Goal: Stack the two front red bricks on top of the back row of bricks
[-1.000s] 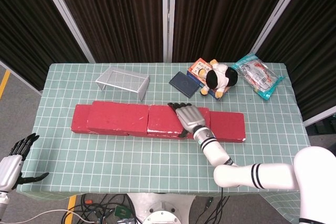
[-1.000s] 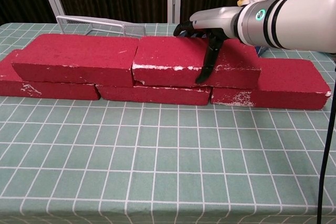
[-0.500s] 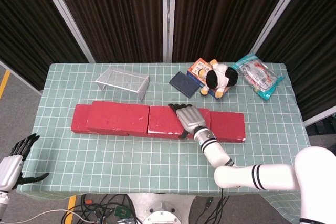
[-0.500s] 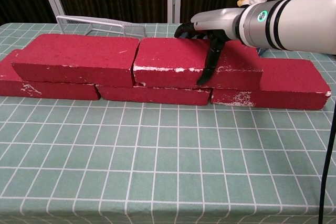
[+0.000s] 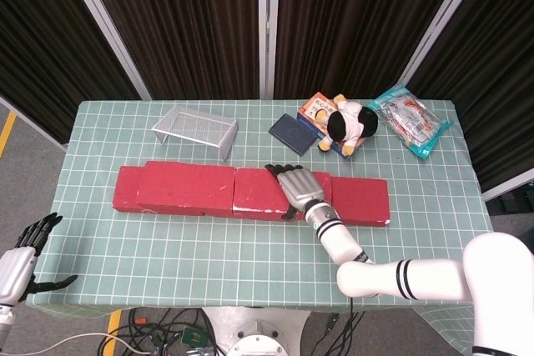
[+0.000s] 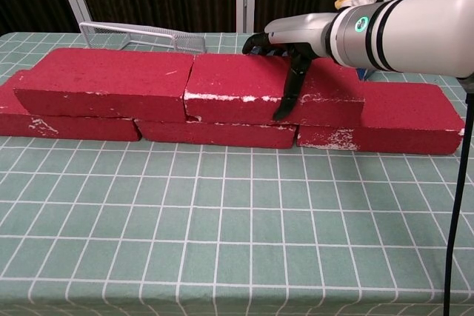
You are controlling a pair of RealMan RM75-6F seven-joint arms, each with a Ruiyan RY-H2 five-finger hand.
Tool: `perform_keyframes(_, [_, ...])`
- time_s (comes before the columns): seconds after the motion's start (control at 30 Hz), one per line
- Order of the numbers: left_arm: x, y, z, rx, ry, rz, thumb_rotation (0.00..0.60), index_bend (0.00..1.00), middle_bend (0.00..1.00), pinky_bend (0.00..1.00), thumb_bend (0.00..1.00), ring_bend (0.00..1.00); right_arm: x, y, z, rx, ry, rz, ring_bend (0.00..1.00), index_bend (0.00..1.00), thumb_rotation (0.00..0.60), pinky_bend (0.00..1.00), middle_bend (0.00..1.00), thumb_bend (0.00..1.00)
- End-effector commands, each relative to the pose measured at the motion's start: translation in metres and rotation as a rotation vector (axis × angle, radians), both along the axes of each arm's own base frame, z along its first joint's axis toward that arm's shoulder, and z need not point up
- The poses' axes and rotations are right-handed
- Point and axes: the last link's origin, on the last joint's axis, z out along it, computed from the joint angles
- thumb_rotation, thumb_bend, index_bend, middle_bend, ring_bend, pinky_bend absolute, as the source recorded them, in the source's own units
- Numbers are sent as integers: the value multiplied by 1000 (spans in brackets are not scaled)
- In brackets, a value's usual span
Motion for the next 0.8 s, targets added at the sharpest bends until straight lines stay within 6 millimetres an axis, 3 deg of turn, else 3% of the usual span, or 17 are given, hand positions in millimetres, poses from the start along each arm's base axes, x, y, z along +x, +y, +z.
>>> perform_keyframes(0.03, [0,0,0,1,0,0,600,22,0,0,26,0,0,0,0,0,0,-1,136,61,600,232,245,66])
perform_keyframes(0.37, [-1,-1,0,-1,-1,1,600,22,0,0,26,0,-1,0,-2,4,5,0,136,52,600,222,233,65])
perform_keyframes(0.57, [-1,0,0,-1,-1,1,600,22,0,0,25,0,0,-1,-1,2,3,6,71,0,600,130,160,47])
perform_keyframes(0.8, [0,0,0,-2,-2,0,600,23,0,0,26,0,0,-1,-1,0,1,14,80,0,600,139,184,57])
